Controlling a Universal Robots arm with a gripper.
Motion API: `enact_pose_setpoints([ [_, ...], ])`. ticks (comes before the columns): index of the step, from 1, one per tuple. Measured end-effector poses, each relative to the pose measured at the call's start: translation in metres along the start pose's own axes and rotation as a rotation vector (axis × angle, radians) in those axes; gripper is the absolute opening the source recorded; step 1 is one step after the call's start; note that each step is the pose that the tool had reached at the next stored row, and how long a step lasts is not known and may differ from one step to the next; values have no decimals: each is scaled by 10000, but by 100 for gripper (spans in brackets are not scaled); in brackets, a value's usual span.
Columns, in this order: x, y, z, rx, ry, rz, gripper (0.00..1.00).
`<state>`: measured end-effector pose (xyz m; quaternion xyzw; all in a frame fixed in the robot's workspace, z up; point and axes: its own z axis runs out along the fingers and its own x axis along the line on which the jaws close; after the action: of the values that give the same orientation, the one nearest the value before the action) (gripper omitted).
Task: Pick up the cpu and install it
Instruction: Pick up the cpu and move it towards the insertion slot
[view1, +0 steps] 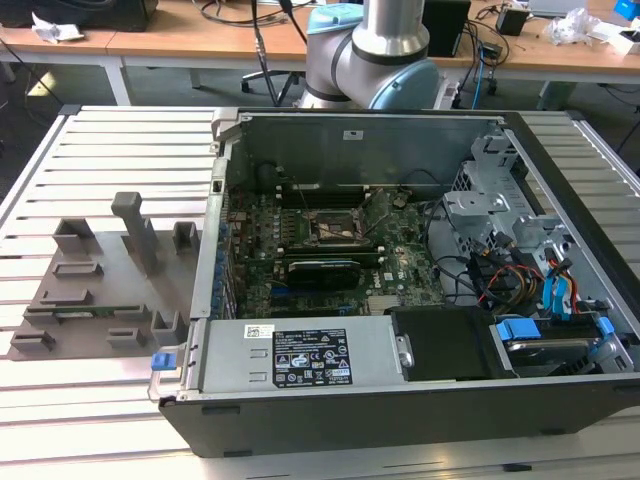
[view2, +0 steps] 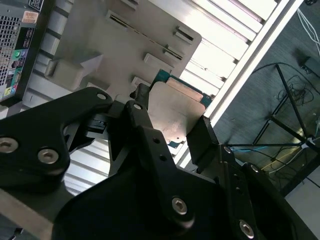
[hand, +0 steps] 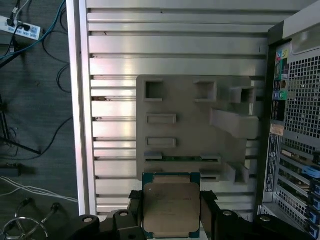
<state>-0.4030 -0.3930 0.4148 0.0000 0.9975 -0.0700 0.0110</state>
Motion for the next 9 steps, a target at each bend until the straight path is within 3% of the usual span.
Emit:
enact_pose_setpoints([
  [7, -3, -13, -102, 37, 6, -1, 55],
  [9, -4, -21, -165, 49, 8, -2, 55],
])
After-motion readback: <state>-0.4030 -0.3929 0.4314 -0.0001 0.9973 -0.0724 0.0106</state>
